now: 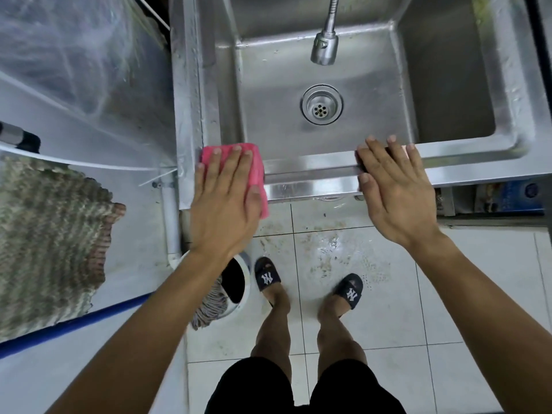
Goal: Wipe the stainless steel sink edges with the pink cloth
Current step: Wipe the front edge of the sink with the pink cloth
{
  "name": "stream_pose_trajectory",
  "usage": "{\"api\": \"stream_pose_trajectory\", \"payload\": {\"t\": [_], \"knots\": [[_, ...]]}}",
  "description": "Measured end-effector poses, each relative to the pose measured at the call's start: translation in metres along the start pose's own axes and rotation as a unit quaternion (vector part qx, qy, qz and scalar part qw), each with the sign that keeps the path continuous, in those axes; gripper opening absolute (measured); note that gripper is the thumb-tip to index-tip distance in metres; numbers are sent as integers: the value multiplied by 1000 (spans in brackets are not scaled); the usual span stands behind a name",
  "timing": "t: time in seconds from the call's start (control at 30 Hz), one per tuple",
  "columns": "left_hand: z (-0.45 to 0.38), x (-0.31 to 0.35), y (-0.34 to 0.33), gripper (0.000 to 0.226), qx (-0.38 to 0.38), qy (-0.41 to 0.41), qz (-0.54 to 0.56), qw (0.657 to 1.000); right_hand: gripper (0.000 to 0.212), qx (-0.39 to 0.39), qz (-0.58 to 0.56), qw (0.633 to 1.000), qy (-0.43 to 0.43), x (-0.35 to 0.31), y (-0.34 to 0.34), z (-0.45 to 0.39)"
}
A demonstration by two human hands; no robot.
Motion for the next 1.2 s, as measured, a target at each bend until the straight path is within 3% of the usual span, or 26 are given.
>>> {"api": "stream_pose_trajectory", "payload": {"t": [0.07, 0.2, 0.37, 0.57, 0.83, 1.07, 1.2], "knots": [[-14, 42, -15, 63, 2, -3, 6, 1000, 50, -6, 7, 1000, 1, -2, 0, -2], [-30, 98, -38, 59, -12, -87, 38, 995, 51, -15, 0, 1000, 16, 1, -2, 0], [3, 33, -17, 57, -42, -139, 26, 989, 50, -21, -3, 1000, -5, -5, 0, -1], [27, -87, 41, 60, -73, -78, -25, 994, 54, -48, -44, 998, -20, -44, 2, -5], [-60, -51, 34, 61, -43, 31, 28, 998, 51, -27, -31, 998, 43, -112, -13, -23], [34, -23, 15, 62, -11, 88, 101, 991, 52, -19, -19, 999, 46, -115, -11, -23], [4, -40, 19, 62, -7, 79, 96, 992, 52, -33, -17, 996, 87, -119, -10, -23]]}}
Point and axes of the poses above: each hand's wrist, its own z-axis away from the middle knuckle, its own y-axis out of the back of the hand, x = y × z, the point moved 1 cm from there along -z, towards the middle knuckle, and after that the axes turned 12 degrees about z, right-handed, at the moved point
